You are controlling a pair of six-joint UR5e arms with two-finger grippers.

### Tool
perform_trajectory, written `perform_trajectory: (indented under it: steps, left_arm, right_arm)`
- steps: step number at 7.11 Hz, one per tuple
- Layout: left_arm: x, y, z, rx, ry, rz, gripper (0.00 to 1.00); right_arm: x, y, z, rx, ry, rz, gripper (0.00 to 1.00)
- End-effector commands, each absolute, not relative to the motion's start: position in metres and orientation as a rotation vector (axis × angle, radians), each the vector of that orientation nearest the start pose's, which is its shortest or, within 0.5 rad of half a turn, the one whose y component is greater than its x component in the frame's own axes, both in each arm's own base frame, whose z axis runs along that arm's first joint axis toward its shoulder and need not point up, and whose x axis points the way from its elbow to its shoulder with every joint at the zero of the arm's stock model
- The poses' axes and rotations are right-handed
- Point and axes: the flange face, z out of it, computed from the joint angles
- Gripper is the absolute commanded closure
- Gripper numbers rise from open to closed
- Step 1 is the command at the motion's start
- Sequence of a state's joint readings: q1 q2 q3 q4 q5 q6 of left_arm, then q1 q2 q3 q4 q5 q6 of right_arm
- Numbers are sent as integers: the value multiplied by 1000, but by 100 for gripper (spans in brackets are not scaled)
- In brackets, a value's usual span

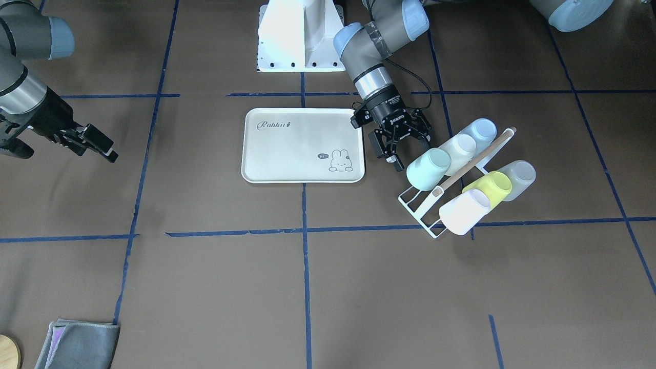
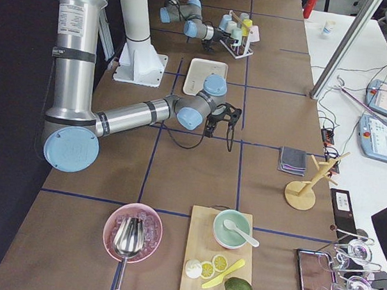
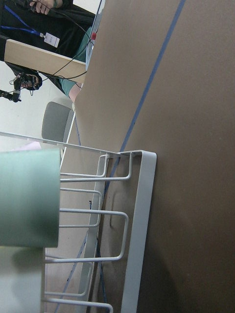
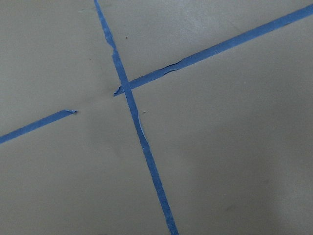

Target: Pick up and place green cup on tray

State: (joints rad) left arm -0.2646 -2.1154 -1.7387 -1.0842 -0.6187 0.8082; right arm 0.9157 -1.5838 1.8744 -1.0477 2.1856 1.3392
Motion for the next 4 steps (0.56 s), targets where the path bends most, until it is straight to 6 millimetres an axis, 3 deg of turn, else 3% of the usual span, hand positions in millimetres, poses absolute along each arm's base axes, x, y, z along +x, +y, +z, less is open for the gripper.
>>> perform_trajectory:
  steps: [1, 4]
  left_arm:
    - [559, -375, 310, 488, -1040, 1820, 0]
    - [558, -377, 317, 490, -1052, 1785, 0]
  right_arm:
    - [-242, -440, 460, -61, -976, 381, 0]
    - [-244, -441, 457, -58, -981, 377, 0]
